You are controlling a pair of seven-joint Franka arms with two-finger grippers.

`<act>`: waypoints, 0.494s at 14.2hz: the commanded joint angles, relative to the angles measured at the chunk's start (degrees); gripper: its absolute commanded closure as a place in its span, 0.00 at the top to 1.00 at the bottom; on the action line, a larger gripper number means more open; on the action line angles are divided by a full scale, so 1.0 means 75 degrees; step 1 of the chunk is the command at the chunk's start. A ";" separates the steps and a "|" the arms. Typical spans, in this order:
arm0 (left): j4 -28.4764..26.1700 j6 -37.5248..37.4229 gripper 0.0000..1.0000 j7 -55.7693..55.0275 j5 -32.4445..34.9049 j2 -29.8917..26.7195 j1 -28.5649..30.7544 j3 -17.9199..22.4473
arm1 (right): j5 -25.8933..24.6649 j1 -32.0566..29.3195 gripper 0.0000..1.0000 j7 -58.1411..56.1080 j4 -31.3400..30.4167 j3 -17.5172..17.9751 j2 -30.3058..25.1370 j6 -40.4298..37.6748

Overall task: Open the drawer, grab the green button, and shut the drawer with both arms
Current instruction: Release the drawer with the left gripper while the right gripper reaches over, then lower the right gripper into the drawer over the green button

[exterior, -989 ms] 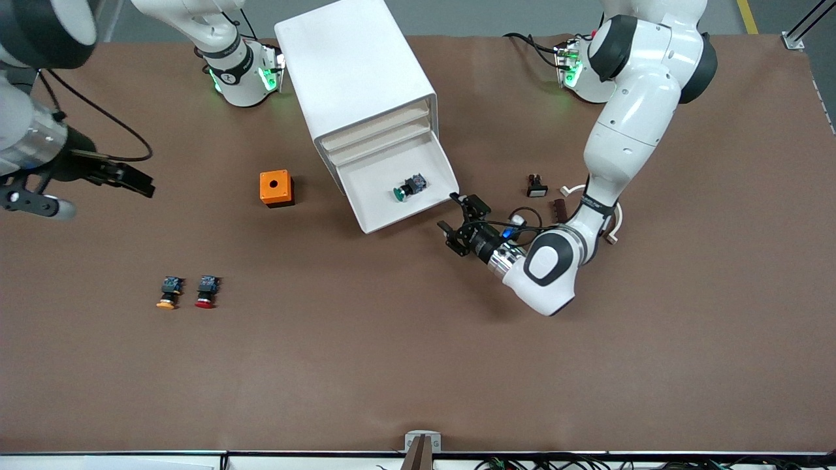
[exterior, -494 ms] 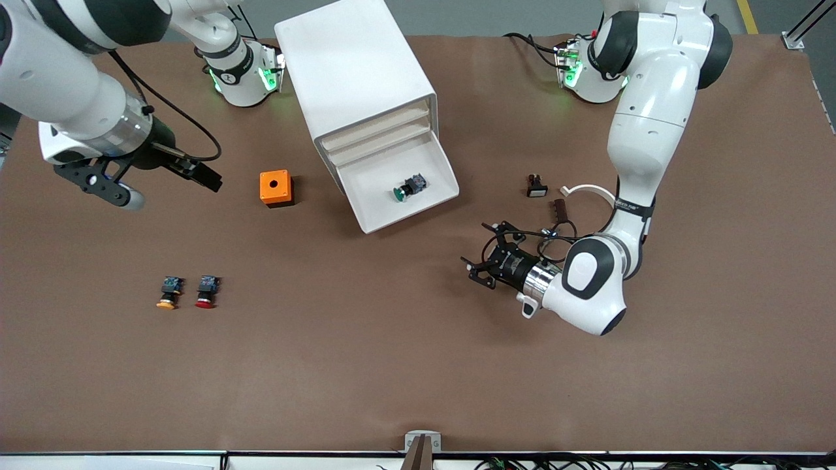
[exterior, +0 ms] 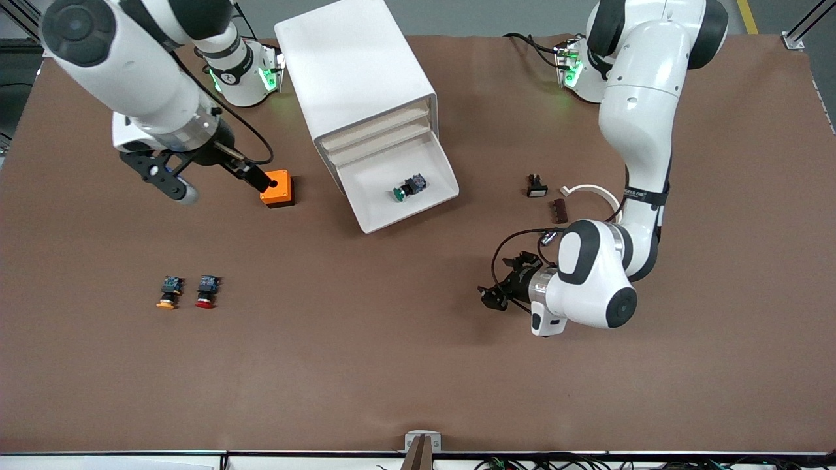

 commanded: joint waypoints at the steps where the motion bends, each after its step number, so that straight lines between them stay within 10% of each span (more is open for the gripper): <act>1: -0.0150 0.0830 0.99 0.0167 0.0983 -0.0355 -0.0294 0.0155 | 0.0081 0.0415 1.00 0.0812 -0.0262 -0.0066 -0.0040 0.0355; 7: -0.0185 0.1548 0.99 0.0061 0.2275 -0.0543 -0.0447 0.0167 | 0.0011 0.1387 1.00 0.2477 -0.0696 -0.0078 0.0135 0.1083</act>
